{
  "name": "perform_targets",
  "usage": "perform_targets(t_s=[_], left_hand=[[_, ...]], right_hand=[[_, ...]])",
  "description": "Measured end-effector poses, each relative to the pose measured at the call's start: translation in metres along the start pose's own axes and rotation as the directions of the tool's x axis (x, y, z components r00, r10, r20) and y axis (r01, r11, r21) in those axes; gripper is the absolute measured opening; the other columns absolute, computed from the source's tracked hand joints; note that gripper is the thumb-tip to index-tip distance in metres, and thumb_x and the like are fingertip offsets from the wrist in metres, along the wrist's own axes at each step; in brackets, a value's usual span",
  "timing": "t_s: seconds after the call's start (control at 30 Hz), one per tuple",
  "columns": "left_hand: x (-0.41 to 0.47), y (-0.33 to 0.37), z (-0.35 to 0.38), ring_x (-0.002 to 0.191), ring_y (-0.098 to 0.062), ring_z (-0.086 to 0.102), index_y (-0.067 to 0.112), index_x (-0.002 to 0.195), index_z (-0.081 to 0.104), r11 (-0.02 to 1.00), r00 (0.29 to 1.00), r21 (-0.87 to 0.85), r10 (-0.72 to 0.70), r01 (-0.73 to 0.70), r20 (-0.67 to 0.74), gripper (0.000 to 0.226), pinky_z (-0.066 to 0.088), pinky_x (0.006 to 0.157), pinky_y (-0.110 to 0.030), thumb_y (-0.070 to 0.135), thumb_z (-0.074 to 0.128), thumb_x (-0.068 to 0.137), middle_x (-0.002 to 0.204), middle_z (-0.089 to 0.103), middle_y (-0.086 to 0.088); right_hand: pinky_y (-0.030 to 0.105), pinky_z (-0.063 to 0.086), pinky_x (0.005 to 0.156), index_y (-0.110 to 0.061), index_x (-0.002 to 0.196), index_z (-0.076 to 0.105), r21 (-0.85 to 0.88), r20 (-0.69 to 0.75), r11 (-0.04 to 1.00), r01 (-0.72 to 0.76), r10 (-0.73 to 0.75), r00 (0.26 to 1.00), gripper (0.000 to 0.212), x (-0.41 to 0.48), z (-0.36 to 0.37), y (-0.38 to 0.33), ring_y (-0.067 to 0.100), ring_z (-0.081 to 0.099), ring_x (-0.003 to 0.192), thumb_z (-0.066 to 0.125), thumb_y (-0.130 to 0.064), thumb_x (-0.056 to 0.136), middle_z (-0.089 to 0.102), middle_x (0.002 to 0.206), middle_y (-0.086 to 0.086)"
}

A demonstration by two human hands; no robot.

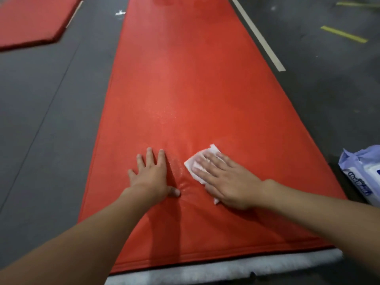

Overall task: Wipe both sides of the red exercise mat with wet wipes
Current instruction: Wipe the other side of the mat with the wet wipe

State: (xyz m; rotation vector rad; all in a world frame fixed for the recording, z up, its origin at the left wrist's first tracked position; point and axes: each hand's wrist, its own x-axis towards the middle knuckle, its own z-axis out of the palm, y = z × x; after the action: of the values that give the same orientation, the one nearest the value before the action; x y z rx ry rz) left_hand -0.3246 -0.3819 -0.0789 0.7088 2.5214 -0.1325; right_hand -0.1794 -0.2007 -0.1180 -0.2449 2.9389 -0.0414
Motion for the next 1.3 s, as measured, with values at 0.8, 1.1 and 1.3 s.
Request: perform_targets(t_s=[0.8,1.1,1.3], left_hand=[[-0.010,-0.045,0.001,0.148,-0.037,-0.016,0.032,0.153,-0.014,0.993,0.995,-0.070,-0.093,0.095,0.039,0.136,0.015,0.108,-0.073,0.057,0.084,0.063,0.161,-0.024,-0.005],[-0.008,-0.049,0.004,0.149,-0.034,-0.014,0.034,0.153,-0.011,0.994,0.996,-0.071,-0.085,0.085,0.010,0.135,0.017,0.108,-0.070,0.062,0.083,0.060,0.162,-0.020,-0.001],[-0.005,-0.061,-0.001,0.150,-0.030,-0.013,0.037,0.152,-0.014,0.997,0.997,-0.068,-0.024,0.029,0.069,0.141,0.017,0.110,-0.067,0.064,0.084,0.055,0.162,-0.021,0.003]], right_hand=[[0.044,-0.011,0.122,-0.025,0.158,-0.008,0.053,0.009,0.972,-0.230,0.230,0.973,0.059,0.051,-0.018,-0.005,0.021,-0.020,0.150,0.009,-0.045,0.105,-0.011,0.166,0.004],[0.044,-0.010,0.122,-0.027,0.157,-0.010,0.066,0.024,0.981,-0.182,0.181,0.983,0.059,0.063,-0.021,-0.016,0.021,-0.019,0.151,0.004,-0.047,0.103,-0.012,0.166,0.004],[0.043,-0.005,0.123,-0.028,0.158,0.002,0.012,0.003,0.983,0.185,-0.185,0.983,0.062,0.059,-0.011,-0.037,0.022,-0.012,0.152,0.000,-0.050,0.101,-0.004,0.166,0.005]])
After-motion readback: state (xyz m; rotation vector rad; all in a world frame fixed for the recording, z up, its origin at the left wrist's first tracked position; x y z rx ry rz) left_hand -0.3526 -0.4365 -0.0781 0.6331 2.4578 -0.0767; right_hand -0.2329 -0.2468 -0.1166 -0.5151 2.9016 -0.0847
